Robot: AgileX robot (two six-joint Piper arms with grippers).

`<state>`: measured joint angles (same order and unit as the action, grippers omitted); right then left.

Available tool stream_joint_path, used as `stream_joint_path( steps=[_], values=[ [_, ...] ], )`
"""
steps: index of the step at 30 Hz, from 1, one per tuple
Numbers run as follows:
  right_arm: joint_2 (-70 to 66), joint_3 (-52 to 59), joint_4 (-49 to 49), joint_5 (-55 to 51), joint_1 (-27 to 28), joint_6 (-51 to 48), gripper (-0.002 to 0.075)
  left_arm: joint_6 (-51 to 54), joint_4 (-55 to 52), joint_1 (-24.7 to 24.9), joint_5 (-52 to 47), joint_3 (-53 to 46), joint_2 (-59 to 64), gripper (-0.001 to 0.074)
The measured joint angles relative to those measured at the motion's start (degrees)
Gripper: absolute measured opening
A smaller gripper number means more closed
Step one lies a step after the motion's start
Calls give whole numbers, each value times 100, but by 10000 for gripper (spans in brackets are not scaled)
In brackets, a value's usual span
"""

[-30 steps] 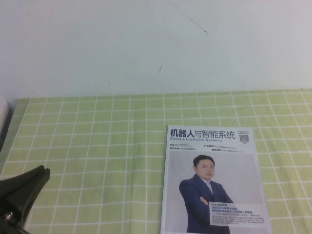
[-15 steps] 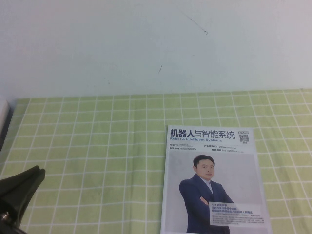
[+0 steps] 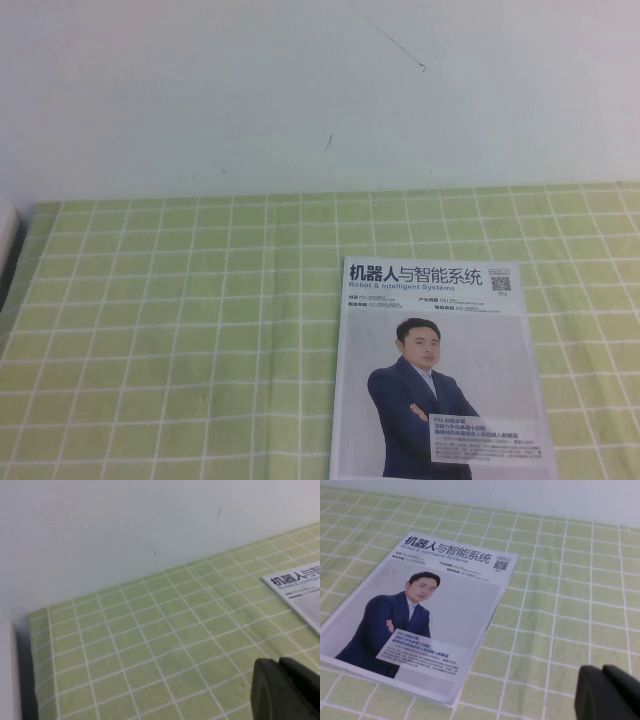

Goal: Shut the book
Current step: 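Close the open booklet and leave it lying on the table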

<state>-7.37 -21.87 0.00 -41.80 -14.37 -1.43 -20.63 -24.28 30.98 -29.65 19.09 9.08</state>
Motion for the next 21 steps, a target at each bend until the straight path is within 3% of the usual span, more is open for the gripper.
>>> stream_joint_path(
  steps=[5,12,21],
  values=[
    [0,0,0,0,0,0,-3,787,1109,-1098,353,-418,-365,-4],
    [0,0,0,0,0,0,-3,1931,2087,-2442,2081,-1765,-678,-4],
    [0,0,51,0,0,0,-3,2063,2647,-2622,1201,-2028,-957,-3]
  ],
)
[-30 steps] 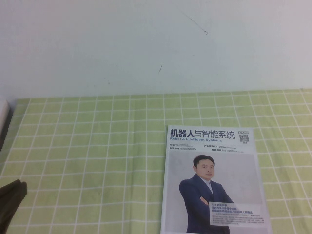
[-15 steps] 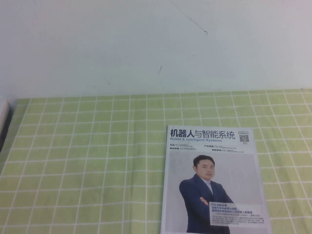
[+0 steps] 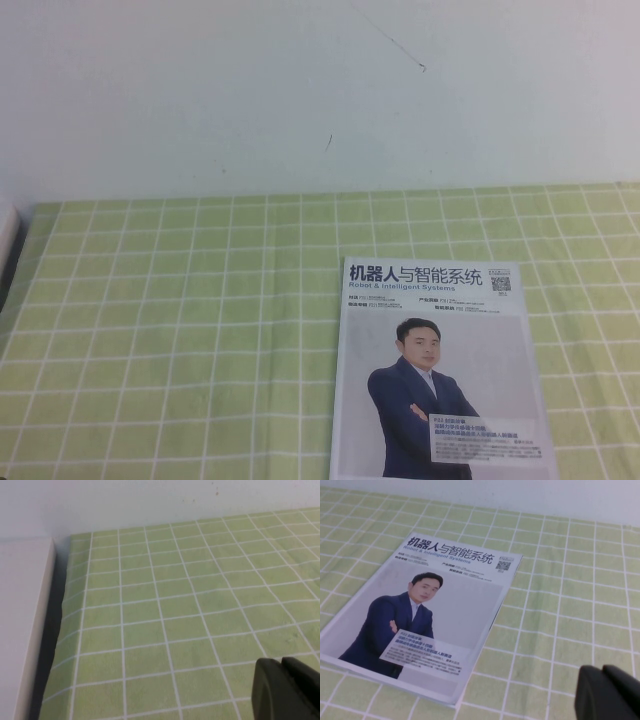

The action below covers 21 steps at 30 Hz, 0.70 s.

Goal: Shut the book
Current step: 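Close the open booklet and leave it lying on the table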

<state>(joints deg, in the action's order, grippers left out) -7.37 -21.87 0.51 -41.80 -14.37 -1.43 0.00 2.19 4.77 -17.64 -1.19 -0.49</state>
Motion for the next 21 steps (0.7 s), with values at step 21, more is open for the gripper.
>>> stream_joint_path(
  steps=[21],
  values=[
    [0,0,0,0,0,0,-3,139,219,-349,-62,10,-18,-4]
  ],
)
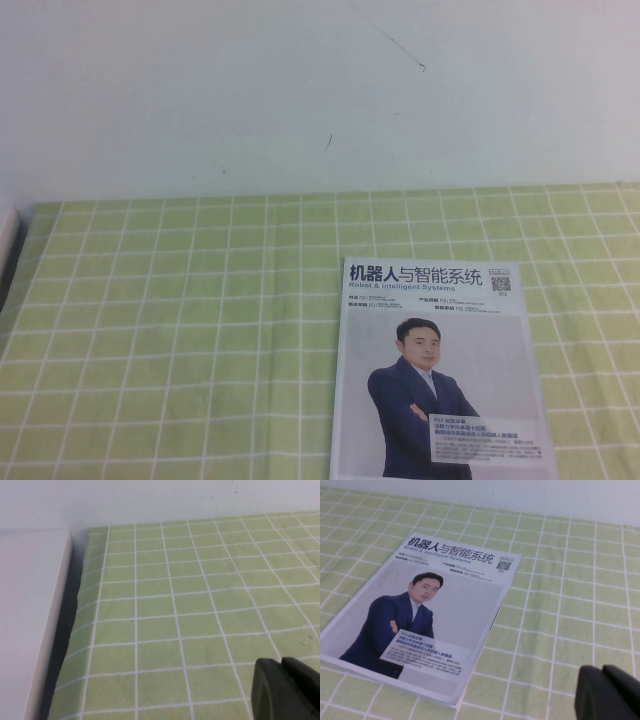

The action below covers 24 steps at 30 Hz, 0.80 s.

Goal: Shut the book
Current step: 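Close the open booklet and leave it lying on the table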

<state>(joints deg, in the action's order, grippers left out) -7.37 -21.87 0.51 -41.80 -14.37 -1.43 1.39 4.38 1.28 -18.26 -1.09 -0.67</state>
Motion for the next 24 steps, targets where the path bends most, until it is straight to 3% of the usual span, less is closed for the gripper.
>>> stream_joint_path(
  steps=[24],
  values=[
    [0,0,3,0,0,91,-3,249,12,0,-12,8,0,-4]
  ],
)
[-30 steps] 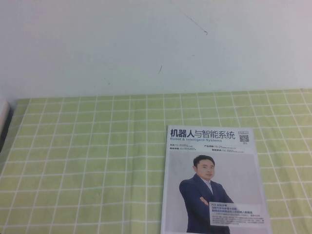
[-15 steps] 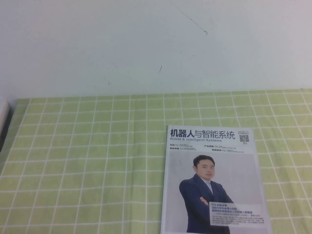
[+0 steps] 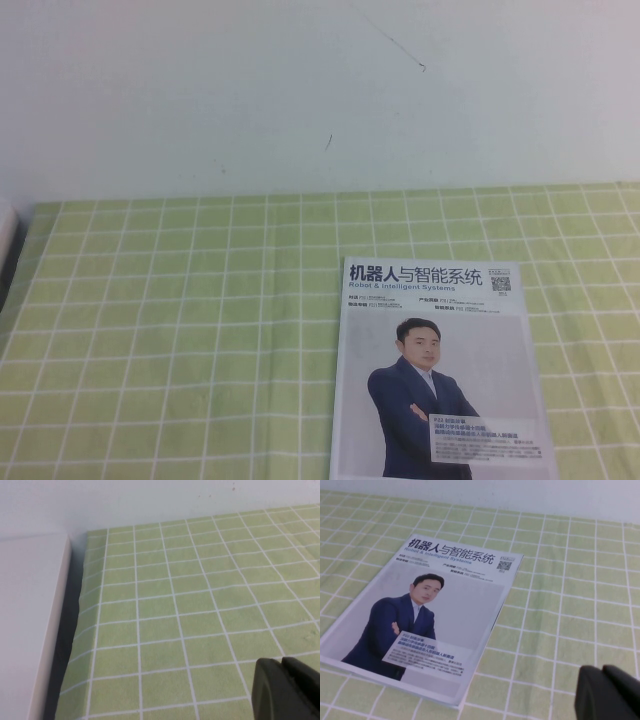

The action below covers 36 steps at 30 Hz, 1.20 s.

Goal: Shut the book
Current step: 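Close the open booklet and leave it lying on the table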

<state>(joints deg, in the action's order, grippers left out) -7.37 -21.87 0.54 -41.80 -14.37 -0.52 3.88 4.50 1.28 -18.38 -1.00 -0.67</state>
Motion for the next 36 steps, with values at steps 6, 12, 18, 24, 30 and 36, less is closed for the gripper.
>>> stream_joint_path(
  steps=[6,12,18,24,30,36],
  values=[
    [0,0,9,0,0,10,-3,0,10,0,-9,0,0,-4],
    [148,270,91,310,136,10,-3,12,19,0,-24,0,-9,-4],
    [767,1070,-285,1190,1001,-759,-3,12,19,0,-34,0,-9,-4],
    [805,2028,-354,2025,1260,-1415,-3,12,46,0,-34,0,-9,-4],
    [805,2296,-354,2145,1260,-1447,-3,12,46,0,-34,3,-9,-4],
    [805,2296,-354,2145,1260,-1135,-3,12,58,0,-46,3,-9,-4]
  ],
)
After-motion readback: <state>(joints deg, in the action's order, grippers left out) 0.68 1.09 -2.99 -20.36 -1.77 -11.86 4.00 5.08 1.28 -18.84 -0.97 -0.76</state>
